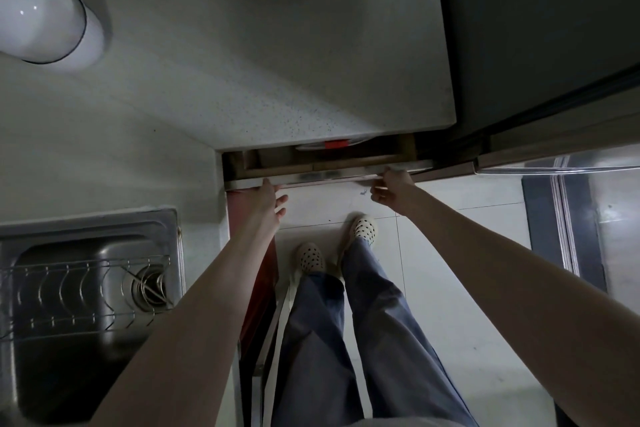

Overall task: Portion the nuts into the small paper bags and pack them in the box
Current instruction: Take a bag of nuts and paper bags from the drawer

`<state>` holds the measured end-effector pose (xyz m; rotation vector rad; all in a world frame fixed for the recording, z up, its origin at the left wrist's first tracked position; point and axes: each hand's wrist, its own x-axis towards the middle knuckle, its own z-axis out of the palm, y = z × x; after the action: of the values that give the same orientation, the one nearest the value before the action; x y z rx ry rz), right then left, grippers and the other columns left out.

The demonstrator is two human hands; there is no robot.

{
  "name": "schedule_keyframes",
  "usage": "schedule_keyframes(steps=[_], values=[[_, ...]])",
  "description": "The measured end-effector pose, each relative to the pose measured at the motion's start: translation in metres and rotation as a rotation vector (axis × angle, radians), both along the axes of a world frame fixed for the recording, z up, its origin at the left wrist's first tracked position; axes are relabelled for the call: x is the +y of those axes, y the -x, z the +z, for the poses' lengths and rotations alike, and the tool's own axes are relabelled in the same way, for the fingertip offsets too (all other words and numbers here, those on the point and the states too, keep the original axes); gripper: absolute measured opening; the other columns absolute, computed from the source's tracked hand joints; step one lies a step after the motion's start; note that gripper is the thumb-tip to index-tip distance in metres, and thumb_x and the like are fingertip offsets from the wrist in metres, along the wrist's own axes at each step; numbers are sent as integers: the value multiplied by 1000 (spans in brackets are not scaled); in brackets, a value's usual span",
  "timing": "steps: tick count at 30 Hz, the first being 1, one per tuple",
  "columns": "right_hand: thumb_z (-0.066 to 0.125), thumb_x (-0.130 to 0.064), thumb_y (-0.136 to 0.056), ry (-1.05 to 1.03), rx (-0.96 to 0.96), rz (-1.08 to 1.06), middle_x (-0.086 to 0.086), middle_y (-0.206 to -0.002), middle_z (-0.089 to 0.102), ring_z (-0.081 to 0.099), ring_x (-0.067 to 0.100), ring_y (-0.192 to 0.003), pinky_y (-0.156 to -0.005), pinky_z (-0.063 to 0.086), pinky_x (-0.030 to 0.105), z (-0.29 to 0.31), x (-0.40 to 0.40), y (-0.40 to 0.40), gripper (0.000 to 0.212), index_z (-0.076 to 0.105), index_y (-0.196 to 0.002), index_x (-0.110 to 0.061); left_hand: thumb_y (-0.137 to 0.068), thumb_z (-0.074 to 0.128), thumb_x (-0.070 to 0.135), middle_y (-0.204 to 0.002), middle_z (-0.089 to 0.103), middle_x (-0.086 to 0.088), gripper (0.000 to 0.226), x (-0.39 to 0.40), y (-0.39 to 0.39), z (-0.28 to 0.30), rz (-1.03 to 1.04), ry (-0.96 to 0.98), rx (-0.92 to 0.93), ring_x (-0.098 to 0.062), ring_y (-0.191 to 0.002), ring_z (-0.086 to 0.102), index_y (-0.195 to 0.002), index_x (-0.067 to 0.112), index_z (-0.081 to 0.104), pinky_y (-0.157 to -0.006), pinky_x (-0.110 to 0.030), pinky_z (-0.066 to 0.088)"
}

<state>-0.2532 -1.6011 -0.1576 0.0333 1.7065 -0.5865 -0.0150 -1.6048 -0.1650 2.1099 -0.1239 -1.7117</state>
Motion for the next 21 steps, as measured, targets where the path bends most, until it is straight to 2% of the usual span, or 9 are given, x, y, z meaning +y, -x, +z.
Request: schedule_keyframes(steps=[3, 8, 12, 15, 18, 21], values=[[32, -15, -100, 2, 14, 42, 9, -65, 51, 45, 19, -50, -43, 38, 25, 2, 22, -2, 21, 50, -99, -4, -104, 36, 42, -100, 61, 0, 39, 21, -2, -2, -16, -22, 6, -10, -80, 57, -110, 12, 61, -72, -28, 45], [31, -16, -99, -24, 29, 71, 9, -67, 51, 46, 19, -53, -47, 38, 27, 6, 58, -4, 24, 52, -101, -3, -103, 39, 41, -85, 60, -2, 40, 57, -5, 1, -8, -64, -13, -11, -67, 51, -111, 9, 60, -61, -25, 41], [32, -15, -99, -44, 39, 79, 9, -66, 51, 47, 19, -52, -47, 38, 28, 11, 81, -7, 23, 52, -94, -5, -102, 43, 39, -104, 62, -3, 39, 78, -8, 2, -5, -89, -31, -11, -70, 55, -118, 7, 60, -60, -26, 42], [32, -16, -99, -52, 49, 81, 8, -65, 51, 48, 19, -52, -47, 38, 27, 15, 90, -9, 24, 52, -90, -8, -102, 43, 38, -109, 61, -7, 42, 87, -10, 1, -23, -94, -26, -9, -69, 55, -121, 4, 61, -60, -26, 41], [31, -16, -99, -49, 57, 84, 8, -65, 50, 47, 18, -53, -48, 38, 27, 17, 92, -10, 27, 53, -85, -9, -103, 41, 37, -126, 62, -14, 43, 87, -11, 0, -43, -92, -20, -9, -69, 54, -123, 4, 60, -59, -26, 40], [31, -15, -98, -50, 83, 112, 8, -66, 50, 47, 18, -54, -49, 39, 26, 18, 90, -11, 27, 56, -92, -7, -103, 41, 37, -130, 61, -13, 42, 87, -13, -1, -68, -87, -27, -10, -70, 55, -123, 4, 59, -58, -25, 42]])
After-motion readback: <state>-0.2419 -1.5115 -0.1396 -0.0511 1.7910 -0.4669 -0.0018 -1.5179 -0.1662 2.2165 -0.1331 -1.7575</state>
